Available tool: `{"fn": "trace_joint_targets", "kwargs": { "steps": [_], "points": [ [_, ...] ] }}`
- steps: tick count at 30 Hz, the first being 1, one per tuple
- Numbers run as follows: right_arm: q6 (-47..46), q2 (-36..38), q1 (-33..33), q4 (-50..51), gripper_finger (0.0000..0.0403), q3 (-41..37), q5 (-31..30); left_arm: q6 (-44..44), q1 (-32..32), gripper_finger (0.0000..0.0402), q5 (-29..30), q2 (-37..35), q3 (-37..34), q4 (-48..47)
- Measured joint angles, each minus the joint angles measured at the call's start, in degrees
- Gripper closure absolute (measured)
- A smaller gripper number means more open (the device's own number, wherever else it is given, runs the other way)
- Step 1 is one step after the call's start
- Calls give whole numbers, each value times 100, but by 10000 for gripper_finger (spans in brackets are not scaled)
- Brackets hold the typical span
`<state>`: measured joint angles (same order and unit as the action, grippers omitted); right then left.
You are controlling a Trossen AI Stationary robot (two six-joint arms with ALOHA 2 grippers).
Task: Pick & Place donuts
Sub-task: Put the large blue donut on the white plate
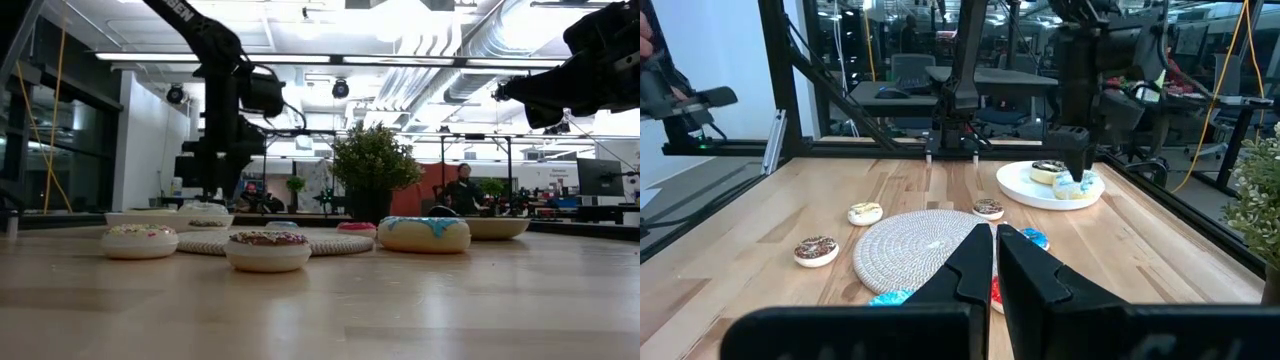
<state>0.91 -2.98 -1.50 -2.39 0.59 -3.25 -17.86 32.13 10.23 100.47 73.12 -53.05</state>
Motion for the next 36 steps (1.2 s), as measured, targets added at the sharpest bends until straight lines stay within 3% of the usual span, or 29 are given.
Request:
{"fn": "trace_joint_targets", "kwargs": {
  "steps": [16,25,34,36],
  "points": [
    [0,0,2,0,391,-1,0,726,-1195,180,-224,-26,1295,-277],
    [0,0,2,0,391,1,0,714,-2136,180,-533,-14,1495,-233],
    [0,-7,0,4,391,-1,0,258,-2957,180,-1022,533,1727,-112],
    [0,1,0,-4,391,-1,0,403,-3122,180,-1144,790,1947,351]
  ]
}}
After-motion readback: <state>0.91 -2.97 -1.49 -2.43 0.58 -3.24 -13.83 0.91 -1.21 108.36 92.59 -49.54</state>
